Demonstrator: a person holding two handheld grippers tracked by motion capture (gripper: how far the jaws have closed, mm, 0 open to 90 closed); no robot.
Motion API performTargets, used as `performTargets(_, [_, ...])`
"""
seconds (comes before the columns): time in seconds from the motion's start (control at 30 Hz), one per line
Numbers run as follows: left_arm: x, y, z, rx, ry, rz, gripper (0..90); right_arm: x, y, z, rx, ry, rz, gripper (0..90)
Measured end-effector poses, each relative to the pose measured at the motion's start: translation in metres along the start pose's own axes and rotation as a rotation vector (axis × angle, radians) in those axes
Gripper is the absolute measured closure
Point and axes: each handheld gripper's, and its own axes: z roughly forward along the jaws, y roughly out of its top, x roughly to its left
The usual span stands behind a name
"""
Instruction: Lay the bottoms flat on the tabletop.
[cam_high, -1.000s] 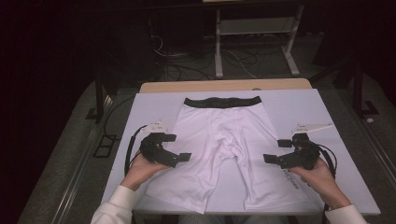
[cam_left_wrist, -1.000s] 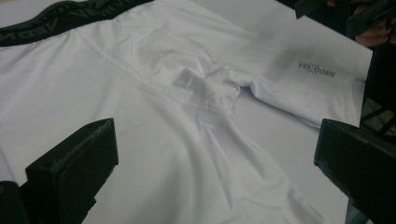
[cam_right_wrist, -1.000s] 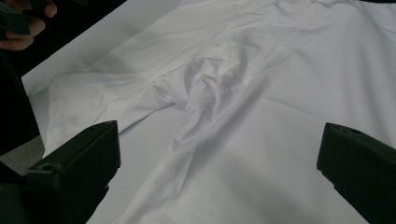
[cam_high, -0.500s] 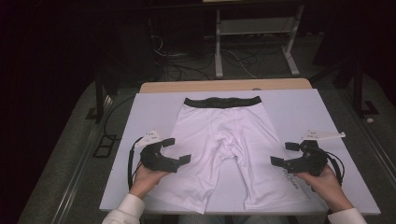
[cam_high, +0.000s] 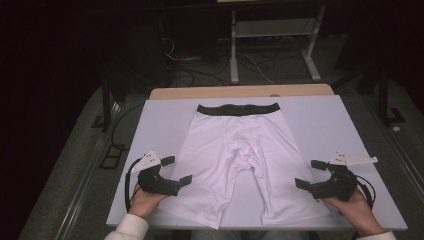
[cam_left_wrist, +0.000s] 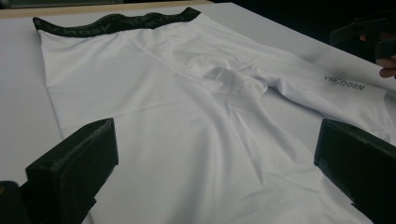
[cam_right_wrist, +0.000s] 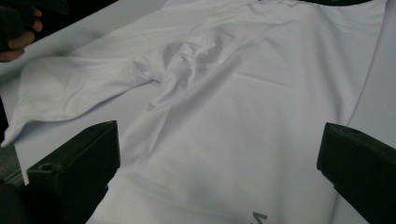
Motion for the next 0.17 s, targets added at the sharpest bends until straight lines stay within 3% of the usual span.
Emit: performTargets(0.17, [0.0001, -0.0005, -0.0015, -0.003, 0.009, 0.014, 0.0, 0.0031, -0.0010, 0.0011, 0.001, -0.007, -0.022, 0.0])
